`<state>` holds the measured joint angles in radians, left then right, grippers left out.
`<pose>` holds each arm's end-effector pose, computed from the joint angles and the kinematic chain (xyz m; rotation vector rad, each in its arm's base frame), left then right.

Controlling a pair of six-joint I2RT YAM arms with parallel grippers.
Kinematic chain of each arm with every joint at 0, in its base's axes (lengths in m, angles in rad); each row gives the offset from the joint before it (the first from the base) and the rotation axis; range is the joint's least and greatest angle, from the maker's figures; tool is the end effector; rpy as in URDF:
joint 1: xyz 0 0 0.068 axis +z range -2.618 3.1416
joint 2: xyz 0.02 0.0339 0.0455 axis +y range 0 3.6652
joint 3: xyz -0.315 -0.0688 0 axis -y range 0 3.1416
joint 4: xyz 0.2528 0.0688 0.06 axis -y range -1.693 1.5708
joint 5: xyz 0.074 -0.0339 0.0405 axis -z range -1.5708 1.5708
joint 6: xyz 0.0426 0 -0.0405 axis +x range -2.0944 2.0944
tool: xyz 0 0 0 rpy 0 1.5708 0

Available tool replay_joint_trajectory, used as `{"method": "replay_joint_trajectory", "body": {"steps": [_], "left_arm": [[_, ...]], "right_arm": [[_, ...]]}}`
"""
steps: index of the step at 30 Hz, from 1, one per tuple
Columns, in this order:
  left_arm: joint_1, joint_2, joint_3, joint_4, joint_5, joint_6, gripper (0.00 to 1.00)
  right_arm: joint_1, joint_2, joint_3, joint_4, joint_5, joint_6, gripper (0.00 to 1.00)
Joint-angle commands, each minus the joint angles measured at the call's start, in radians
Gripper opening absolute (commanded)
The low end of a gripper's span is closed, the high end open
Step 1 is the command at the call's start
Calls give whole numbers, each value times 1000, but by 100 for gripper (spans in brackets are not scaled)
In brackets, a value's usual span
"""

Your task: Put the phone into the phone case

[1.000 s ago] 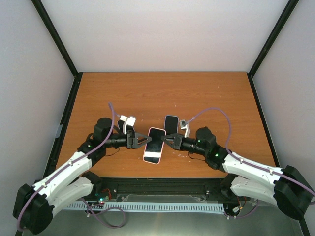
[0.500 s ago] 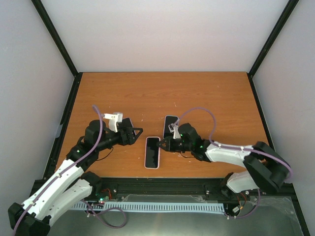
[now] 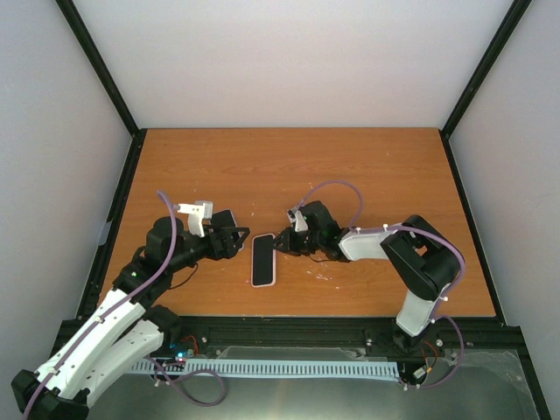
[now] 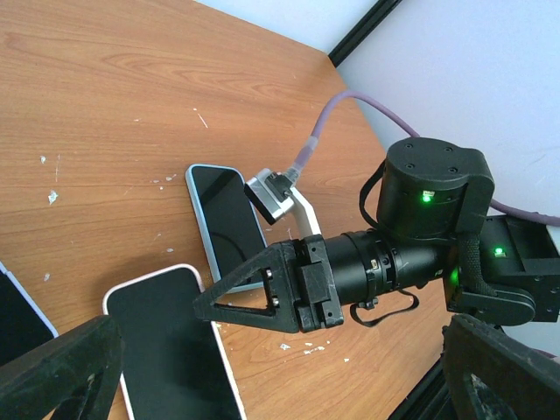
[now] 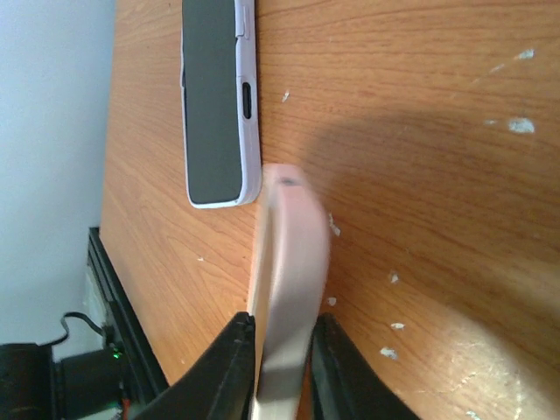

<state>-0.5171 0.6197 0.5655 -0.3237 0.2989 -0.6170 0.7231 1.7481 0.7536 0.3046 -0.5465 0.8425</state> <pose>0.1032 -0.0731 0.3003 0.1079 2.0754 -1.0165 0.2468 0.2474 0.1740 -0.1839 2.5623 1.3526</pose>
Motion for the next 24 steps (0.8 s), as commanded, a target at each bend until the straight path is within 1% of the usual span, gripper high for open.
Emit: {"method": "replay_joint_trajectory", "body": {"steps": [1, 2, 3, 7, 9, 11, 14, 15, 17, 18, 24], "left_arm": [[-1, -2, 3, -1, -10, 18, 99], [-1, -1, 3, -2, -13, 17, 100], [-1, 1, 3, -5, -16, 15, 100], [-1, 9, 12, -18, -40, 3, 99], [-1, 8, 14, -19, -47, -5, 99], [-1, 7, 14, -18, -54, -12, 99], [-1, 9, 23, -21, -72, -32, 99], [-1, 10, 28, -23, -81, -40, 100], [-1, 16, 42, -38, -118, -72, 99], [-1, 20, 55, -48, -138, -84, 99], [-1, 34, 146, -109, -184, -105, 100]], "right_arm": [[-14, 8, 49, -46, -1, -41, 23], [-16, 2, 55, -69, 4, -49, 27], [-18, -7, 63, -94, 13, -58, 35], [-22, -79, 94, -238, 71, -115, 55], [-22, -127, 103, -301, 106, -141, 63], [-24, -180, 104, -353, 136, -164, 73], [-25, -273, 96, -434, 190, -193, 85], [-25, -307, 90, -461, 213, -202, 88], [-26, -383, 75, -516, 271, -219, 98], [-27, -427, 70, -547, 301, -223, 100], [-29, -717, 56, -734, 500, -220, 100]]}}
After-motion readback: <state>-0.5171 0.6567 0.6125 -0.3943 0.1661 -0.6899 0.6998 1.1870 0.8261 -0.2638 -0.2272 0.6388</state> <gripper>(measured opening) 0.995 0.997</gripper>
